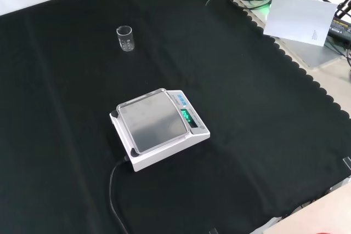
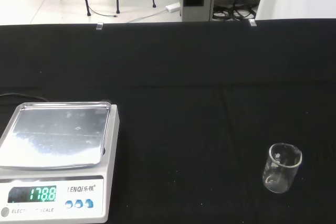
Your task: Pick up the beaker.
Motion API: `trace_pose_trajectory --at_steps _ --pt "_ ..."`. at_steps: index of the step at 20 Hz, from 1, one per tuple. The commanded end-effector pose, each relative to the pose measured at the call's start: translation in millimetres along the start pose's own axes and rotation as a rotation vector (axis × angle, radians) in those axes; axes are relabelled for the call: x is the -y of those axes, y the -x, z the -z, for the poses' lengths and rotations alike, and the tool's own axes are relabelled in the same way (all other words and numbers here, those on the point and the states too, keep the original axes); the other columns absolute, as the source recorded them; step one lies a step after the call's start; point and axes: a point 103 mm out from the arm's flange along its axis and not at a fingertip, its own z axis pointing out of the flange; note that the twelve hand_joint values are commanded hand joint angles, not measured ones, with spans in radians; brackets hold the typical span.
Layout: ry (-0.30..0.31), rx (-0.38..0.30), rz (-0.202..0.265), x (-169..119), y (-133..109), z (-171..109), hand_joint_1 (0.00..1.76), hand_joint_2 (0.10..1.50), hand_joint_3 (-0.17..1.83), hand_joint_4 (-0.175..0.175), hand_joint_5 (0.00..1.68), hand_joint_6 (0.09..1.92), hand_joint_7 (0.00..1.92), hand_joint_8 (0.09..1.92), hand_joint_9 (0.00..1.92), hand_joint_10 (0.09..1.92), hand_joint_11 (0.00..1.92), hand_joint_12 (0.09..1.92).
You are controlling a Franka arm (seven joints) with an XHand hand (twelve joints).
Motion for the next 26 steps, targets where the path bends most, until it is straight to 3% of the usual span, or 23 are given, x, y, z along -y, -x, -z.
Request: trace_pose_trajectory --at_steps 1,3,13,20,22,26 --pt "-0.001 0.005 0.005 -6.9 2.1 -4.7 0.51 0.76 0.55 -0.001 0.34 0.40 0.39 0.66 0.54 0.71 0.17 1.39" --pt "-0.009 -0.001 0.022 -1.9 -1.8 -0.6 0.51 0.81 0.47 -0.001 0.37 0.32 0.39 0.65 0.54 0.70 0.14 1.44" --pt "-0.103 -0.067 0.029 -85.5 22.4 -67.9 0.51 0.84 0.42 -0.002 0.41 0.25 0.39 0.64 0.54 0.70 0.13 1.45" --pt "-0.133 -0.076 -0.014 -121.4 48.7 -116.7 0.52 0.85 0.42 -0.007 0.43 0.25 0.40 0.64 0.55 0.70 0.13 1.45" --pt "-0.178 -0.115 -0.025 -131.1 55.8 -131.3 0.53 0.85 0.42 -0.010 0.44 0.25 0.41 0.65 0.56 0.70 0.13 1.44" --pt "-0.150 -0.116 -0.022 -148.6 68.1 -155.2 0.54 0.86 0.42 -0.014 0.45 0.26 0.42 0.65 0.57 0.70 0.14 1.44"
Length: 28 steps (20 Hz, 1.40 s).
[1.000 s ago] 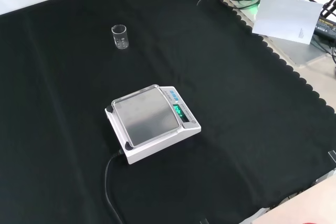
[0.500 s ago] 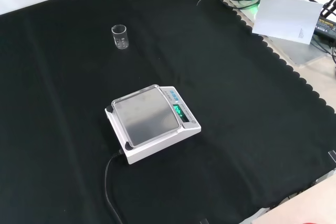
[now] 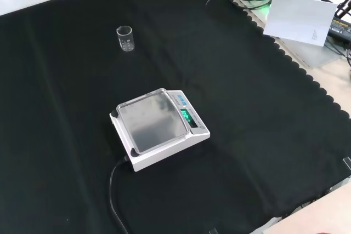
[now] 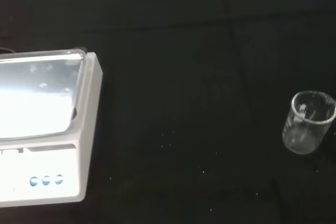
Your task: Pick up the beaker.
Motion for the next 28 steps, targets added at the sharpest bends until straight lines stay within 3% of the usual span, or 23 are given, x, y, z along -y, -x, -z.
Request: trace_pose_trajectory --at_steps 1,5,7,10,13,14,16,18,23,28 --pt "0.030 -0.049 -0.025 -54.4 40.3 -34.1 0.54 0.86 0.42 -0.014 0.45 0.26 0.42 0.65 0.57 0.70 0.14 1.44" --pt "0.009 -0.056 -0.046 -74.6 52.2 -50.4 0.56 0.86 0.42 -0.017 0.46 0.26 0.43 0.65 0.57 0.70 0.15 1.44" --pt "0.032 -0.038 -0.047 -80.4 54.8 -53.6 0.56 0.86 0.42 -0.019 0.46 0.27 0.43 0.65 0.58 0.70 0.15 1.43" --pt "0.189 0.018 -0.020 -84.1 55.9 -61.7 0.58 0.86 0.42 -0.023 0.51 0.33 0.48 0.66 0.63 0.69 0.20 1.41" --pt "0.255 0.041 -0.017 -93.5 60.3 -79.6 0.63 0.85 0.45 -0.023 0.56 0.52 0.58 0.65 0.72 0.65 0.29 1.37" --pt "0.230 0.034 -0.024 -98.4 63.5 -85.6 0.64 0.85 0.46 -0.023 0.59 0.58 0.61 0.65 0.75 0.64 0.32 1.35" --pt "0.120 0.025 -0.049 -108.4 70.9 -93.3 0.66 0.84 0.47 -0.023 0.62 0.65 0.66 0.66 0.80 0.64 0.36 1.34" --pt "0.066 0.018 -0.071 -119.8 73.2 -100.4 0.66 0.84 0.47 -0.021 0.61 0.68 0.63 0.65 0.79 0.64 0.37 1.33" --pt "0.015 -0.006 -0.128 -137.0 95.5 -110.5 0.67 0.83 0.49 -0.021 0.57 0.71 0.59 0.66 0.78 0.64 0.37 1.33" --pt "-0.018 -0.030 -0.143 -147.9 111.3 -121.6 0.67 0.83 0.49 -0.023 0.57 0.72 0.60 0.67 0.78 0.65 0.37 1.33"
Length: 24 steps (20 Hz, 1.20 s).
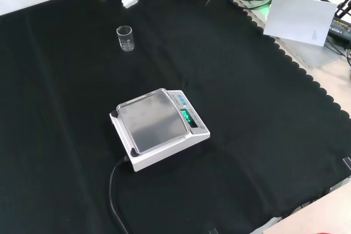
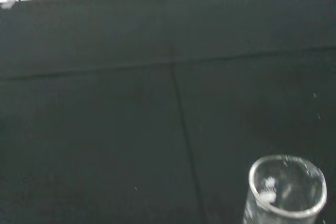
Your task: Pick up the beaker.
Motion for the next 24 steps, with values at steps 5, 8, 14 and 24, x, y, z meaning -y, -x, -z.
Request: trace_pose_trajectory --at_steps 5,8,14,24 --pt "-0.238 -0.029 -0.081 -21.1 42.0 -49.9 0.68 0.83 0.49 -0.024 0.58 0.73 0.60 0.68 0.78 0.65 0.37 1.34" --pt "-0.256 -0.033 -0.094 -23.2 49.3 -56.9 0.68 0.83 0.50 -0.024 0.58 0.73 0.60 0.68 0.78 0.65 0.37 1.34" --pt "-0.445 -0.041 -0.092 -14.7 55.3 -69.0 0.64 0.71 0.44 -0.019 0.26 0.47 0.31 0.70 0.49 0.74 0.21 1.41" --pt "-0.524 -0.070 -0.095 9.5 57.2 -82.2 0.58 0.68 0.25 0.010 0.13 0.09 0.02 0.61 0.11 0.88 0.01 1.50"
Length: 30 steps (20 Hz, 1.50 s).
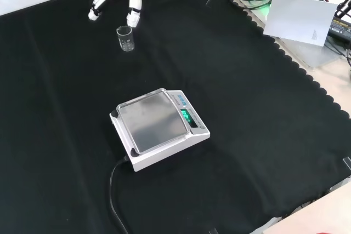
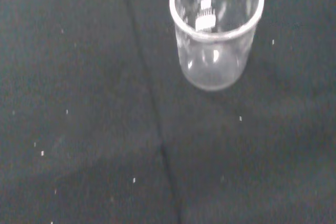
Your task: Pick up the beaker.
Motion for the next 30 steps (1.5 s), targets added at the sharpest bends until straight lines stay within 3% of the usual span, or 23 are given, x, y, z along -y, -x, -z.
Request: trace_pose_trajectory --at_steps 1,6,11,14,16,21,25,30 --pt "-0.054 -0.029 -0.003 10.3 8.5 -19.8 0.58 0.69 0.25 0.008 0.14 0.09 0.02 0.62 0.12 0.87 0.01 1.50" --pt "-0.116 0.011 -0.019 5.7 9.3 -31.1 0.58 0.69 0.25 0.012 0.12 0.09 0.01 0.60 0.09 0.86 0.01 1.50" --pt "-0.105 0.016 -0.022 -9.2 12.6 -43.3 0.70 0.70 0.26 0.004 0.13 0.09 0.02 0.61 0.13 0.86 0.03 1.49" --pt "-0.158 0.028 -0.025 -17.4 11.9 -51.6 0.72 0.69 0.26 0.005 0.11 0.09 0.01 0.62 0.13 0.85 0.04 1.49" --pt "-0.188 0.037 -0.025 -20.5 12.3 -56.0 0.73 0.67 0.26 0.018 0.04 0.09 0.00 0.50 0.09 0.84 0.03 1.48" --pt "-0.183 0.054 -0.036 -25.9 13.4 -58.1 0.84 0.65 0.28 0.076 0.00 0.09 0.00 0.28 0.04 0.85 0.08 1.49" --pt "-0.159 0.053 -0.045 -29.7 17.4 -58.2 0.89 0.61 0.43 0.056 0.06 0.09 0.00 0.36 0.08 0.86 0.11 1.47" --pt "-0.107 0.066 -0.036 -31.6 14.9 -56.4 0.95 0.58 0.59 0.009 0.33 0.09 0.11 0.60 0.31 0.80 0.22 1.41"
